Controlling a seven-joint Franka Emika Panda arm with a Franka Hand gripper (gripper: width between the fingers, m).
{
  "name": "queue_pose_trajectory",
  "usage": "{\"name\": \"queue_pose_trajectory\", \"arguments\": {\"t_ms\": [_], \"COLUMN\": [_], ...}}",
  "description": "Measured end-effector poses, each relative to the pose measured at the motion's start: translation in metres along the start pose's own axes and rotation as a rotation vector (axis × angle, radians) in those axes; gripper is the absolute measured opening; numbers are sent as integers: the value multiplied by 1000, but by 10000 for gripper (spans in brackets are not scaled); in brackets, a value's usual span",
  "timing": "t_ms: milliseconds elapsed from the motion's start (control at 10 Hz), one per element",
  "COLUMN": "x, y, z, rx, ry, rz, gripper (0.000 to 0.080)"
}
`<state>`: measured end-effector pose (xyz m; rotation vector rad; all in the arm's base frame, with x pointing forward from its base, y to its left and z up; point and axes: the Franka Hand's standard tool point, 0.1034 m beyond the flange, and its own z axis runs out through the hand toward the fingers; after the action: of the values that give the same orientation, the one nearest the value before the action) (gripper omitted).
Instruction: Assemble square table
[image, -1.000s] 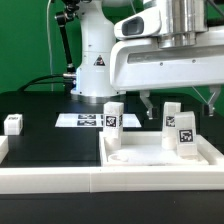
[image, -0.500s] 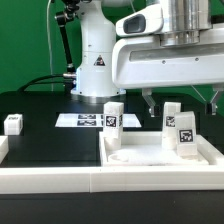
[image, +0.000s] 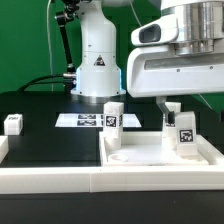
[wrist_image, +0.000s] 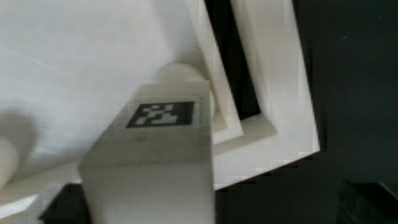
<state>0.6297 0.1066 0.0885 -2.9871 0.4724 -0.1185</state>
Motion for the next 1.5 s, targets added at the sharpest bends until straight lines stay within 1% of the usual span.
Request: {"name": "queue_pose_trajectory", "arguments": {"t_ms": [200, 300, 400, 500, 600, 1100, 1400, 1500], "x": [2, 3, 3, 4, 4, 4, 4, 3], "y": [4, 7, 9, 10, 10, 11, 11, 11], "z": [1, 2, 2, 3, 3, 3, 3, 4], "rx": [-2, -3, -4, -5, -6, -6, -4, -4], "ry": [7, 13, 13, 14, 14, 14, 14, 13], "rz": [4, 8, 10, 11, 11, 57, 227, 339], "gripper": [649, 536, 399, 399, 288, 288, 290, 290]}}
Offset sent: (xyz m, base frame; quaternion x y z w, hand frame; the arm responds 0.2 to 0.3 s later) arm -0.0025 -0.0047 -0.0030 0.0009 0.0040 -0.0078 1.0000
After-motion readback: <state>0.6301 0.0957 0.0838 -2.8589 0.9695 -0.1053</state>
